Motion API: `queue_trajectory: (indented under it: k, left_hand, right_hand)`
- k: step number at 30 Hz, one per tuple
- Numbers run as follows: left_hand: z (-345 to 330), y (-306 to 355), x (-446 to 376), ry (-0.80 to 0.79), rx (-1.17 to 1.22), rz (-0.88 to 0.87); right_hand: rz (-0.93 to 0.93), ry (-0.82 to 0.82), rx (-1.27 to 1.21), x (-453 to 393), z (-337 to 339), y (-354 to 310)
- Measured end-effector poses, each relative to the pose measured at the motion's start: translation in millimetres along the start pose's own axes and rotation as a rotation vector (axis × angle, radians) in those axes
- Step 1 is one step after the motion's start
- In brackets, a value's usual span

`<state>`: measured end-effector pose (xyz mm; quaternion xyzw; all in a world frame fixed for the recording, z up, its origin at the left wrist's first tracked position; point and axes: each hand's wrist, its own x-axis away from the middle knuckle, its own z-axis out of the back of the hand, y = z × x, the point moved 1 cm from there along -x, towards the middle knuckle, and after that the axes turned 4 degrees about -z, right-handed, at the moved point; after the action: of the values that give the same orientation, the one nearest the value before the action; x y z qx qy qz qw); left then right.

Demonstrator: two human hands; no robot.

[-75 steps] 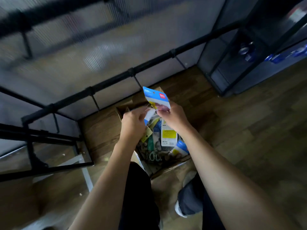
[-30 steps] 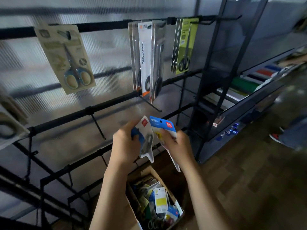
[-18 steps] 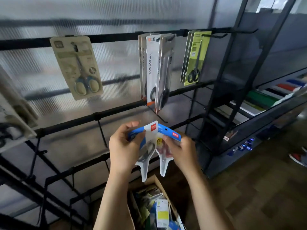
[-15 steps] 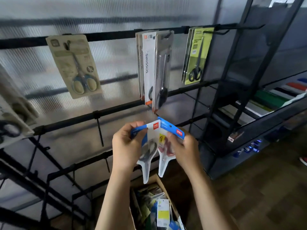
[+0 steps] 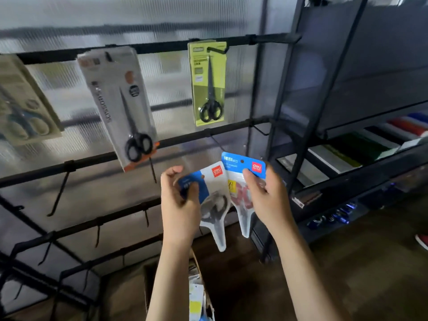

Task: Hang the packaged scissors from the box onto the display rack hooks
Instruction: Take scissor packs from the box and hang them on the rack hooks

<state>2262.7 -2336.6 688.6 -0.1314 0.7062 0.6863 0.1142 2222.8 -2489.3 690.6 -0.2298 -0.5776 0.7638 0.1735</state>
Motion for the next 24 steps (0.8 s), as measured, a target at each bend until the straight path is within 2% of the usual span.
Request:
queue_trajectory:
  k: [8, 13, 17, 24]
  left_hand:
    - [-35, 12, -17, -0.021, 0.103, 0.028]
    - [-44, 17, -42, -0.107, 0.224, 0.095]
    - [-46, 25, -60, -0.142, 0.200, 0.004]
    - [-63, 43, -82, -0.062, 0.260, -0.046]
  right_hand:
    - [0.034, -0.024, -0.070, -25, 12, -2]
    - [0.093, -0.017, -0.080, -50, 11, -21]
    - [0.165, 0.042, -0.098, -74, 14, -37]
    - [0.205, 0.095, -0.136, -121, 32, -60]
